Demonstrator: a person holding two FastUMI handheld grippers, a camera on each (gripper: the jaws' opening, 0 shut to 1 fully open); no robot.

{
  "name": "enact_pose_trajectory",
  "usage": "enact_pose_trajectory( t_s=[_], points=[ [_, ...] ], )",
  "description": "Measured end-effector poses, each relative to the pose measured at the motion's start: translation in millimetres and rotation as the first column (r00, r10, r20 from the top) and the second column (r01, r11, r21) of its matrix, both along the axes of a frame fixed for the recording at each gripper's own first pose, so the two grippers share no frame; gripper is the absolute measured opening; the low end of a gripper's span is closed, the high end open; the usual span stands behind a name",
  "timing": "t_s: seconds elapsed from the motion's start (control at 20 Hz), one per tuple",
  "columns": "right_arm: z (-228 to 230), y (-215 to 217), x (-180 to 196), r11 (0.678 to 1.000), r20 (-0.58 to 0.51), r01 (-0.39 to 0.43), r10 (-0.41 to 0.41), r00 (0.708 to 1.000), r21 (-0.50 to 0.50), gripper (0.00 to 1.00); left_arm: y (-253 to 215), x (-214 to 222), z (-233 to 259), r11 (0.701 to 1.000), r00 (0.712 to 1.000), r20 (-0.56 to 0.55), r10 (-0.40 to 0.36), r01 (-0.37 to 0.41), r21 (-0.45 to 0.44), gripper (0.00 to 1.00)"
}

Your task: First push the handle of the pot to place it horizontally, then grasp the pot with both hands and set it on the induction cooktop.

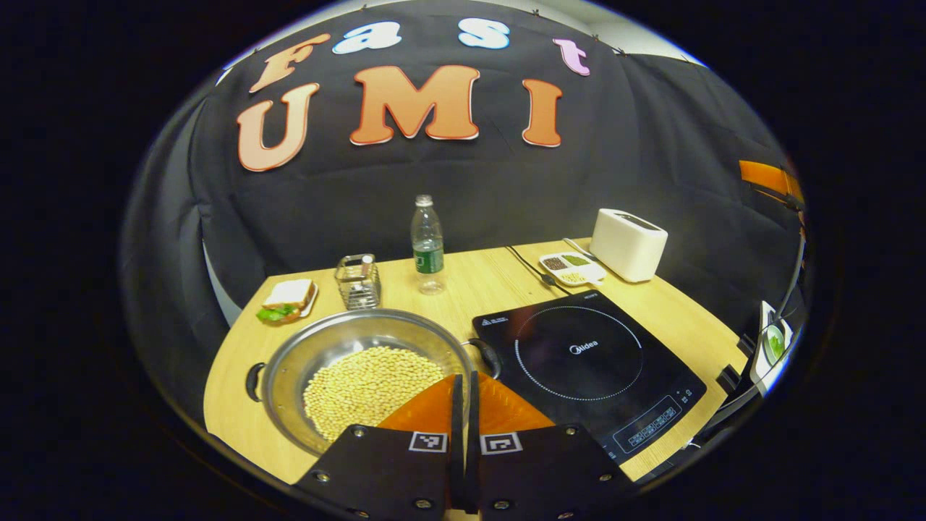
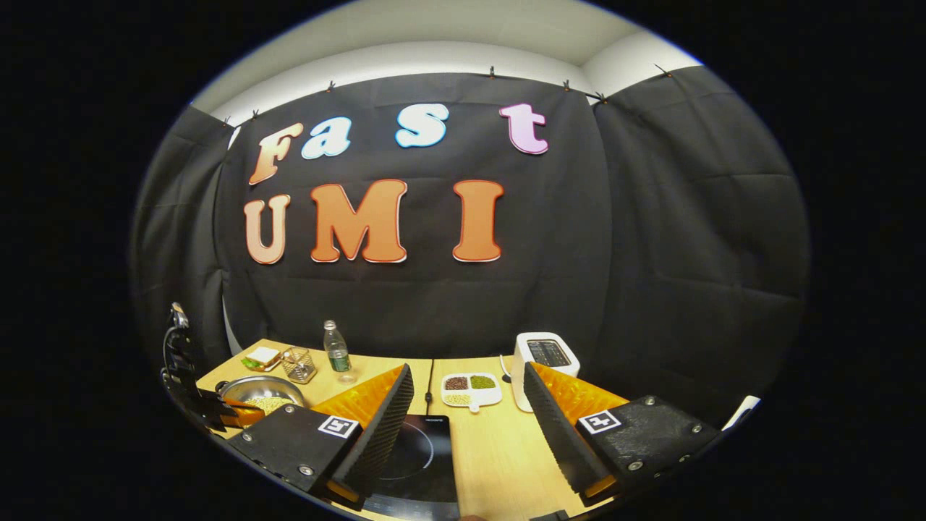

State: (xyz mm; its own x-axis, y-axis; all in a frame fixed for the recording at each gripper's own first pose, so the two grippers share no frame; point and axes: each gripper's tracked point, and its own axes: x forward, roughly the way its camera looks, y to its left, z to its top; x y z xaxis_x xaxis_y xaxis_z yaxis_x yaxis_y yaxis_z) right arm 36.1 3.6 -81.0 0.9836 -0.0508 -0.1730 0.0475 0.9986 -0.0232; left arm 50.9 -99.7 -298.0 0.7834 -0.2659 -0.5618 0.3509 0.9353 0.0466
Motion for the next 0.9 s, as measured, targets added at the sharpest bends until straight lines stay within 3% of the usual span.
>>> enact_pose_trajectory(
  t_s=[0.35,0.6,0.8,0.85,0.9],
  points=[
    [3,63,-3,0.997,0.012,-0.078,0.078,0.997,-0.009,0.95,106,-10,55,0.987,0.979,0.129,0.158,-0.156,-0.026,0.02],
    [-17,111,4,0.992,0.0,-0.123,0.123,0.992,0.006,0.95,166,-16,55,0.972,0.962,0.135,0.236,-0.234,-0.033,0.02],
    [-54,151,16,0.988,-0.07,-0.156,0.157,0.985,0.024,0.95,193,-11,41,0.966,0.959,0.118,0.258,-0.253,-0.054,0.01],
    [-65,162,20,0.986,-0.095,-0.162,0.165,0.982,0.032,0.95,198,-7,36,0.965,0.959,0.113,0.259,-0.253,-0.063,0.03],
    [-76,171,23,0.985,-0.12,-0.166,0.169,0.978,0.037,0.95,202,-3,33,0.965,0.96,0.108,0.259,-0.252,-0.072,0.14]
  ],
)
